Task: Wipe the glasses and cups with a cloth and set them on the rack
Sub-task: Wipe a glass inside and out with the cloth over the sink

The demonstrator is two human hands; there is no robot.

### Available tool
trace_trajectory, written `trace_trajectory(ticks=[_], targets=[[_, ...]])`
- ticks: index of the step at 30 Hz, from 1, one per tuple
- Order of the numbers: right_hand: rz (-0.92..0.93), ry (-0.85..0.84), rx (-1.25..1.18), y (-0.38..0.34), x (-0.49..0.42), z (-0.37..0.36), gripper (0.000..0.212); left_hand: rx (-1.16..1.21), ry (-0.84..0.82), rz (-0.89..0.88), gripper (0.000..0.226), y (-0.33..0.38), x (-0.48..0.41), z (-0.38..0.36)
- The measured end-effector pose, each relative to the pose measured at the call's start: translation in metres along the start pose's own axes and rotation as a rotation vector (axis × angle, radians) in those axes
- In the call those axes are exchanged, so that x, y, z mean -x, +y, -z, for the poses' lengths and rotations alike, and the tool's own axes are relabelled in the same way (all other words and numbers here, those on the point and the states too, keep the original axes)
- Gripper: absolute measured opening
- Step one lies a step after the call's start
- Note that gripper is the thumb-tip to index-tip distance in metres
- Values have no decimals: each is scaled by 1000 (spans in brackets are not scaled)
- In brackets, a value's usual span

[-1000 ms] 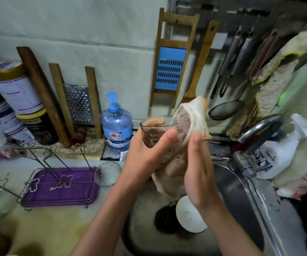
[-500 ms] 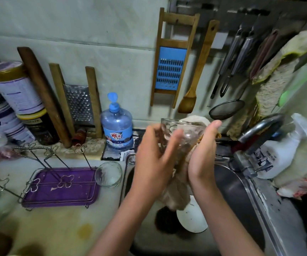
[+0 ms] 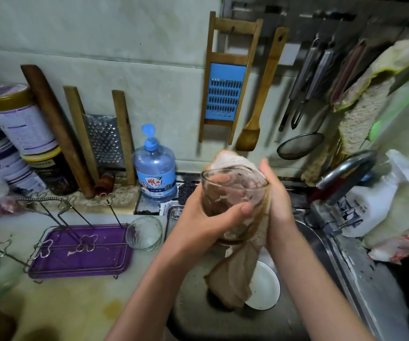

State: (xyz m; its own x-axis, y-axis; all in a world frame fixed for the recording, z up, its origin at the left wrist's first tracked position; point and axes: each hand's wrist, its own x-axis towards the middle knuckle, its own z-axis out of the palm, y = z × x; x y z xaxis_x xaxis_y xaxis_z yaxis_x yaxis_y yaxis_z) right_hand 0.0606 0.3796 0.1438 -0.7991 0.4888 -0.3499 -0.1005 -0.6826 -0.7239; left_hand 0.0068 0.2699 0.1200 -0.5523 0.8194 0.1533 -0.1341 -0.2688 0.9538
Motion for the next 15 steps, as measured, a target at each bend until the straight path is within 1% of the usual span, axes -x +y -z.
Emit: trace_trajectory(ticks=[1,2,3,4,5,7,9,10,11,12,13,14,15], targets=[[-37,-60,-7,-5,1,0,69,-32,-37,-10,59,-1,0,4],[-45,-118,-20,-10,4,-2,62,-47,-56,3,71,1,0,6],[-41,-142,-37,-12,5,-2,56,-54,-68,19,83,2,0,8],[-23,-145,-46,-11,6,-2,51,-58,-75,28,89,3,0,9],[3,-149,-45,-9,8,-2,49,-75,-71,24,85,2,-1,12],[48,-181,-61,-2,15,-2,59,-128,-36,-8,67,0,-2,13],[136,-200,-73,4,27,-5,64,-241,80,-35,66,-5,-4,17],[217,-201,-18,7,33,-9,65,-326,142,-52,67,-8,-5,19],[332,-191,117,12,38,-12,70,-435,179,-88,67,-9,-5,22],[466,-182,358,19,42,-14,79,-560,180,-135,63,-11,-5,25],[595,-176,691,25,43,-15,85,-668,149,-197,56,-11,-6,27],[741,-164,1007,32,40,-14,80,-749,113,-264,46,-12,-6,28],[877,-133,1227,35,35,-15,69,-807,88,-321,40,-12,-5,30]])
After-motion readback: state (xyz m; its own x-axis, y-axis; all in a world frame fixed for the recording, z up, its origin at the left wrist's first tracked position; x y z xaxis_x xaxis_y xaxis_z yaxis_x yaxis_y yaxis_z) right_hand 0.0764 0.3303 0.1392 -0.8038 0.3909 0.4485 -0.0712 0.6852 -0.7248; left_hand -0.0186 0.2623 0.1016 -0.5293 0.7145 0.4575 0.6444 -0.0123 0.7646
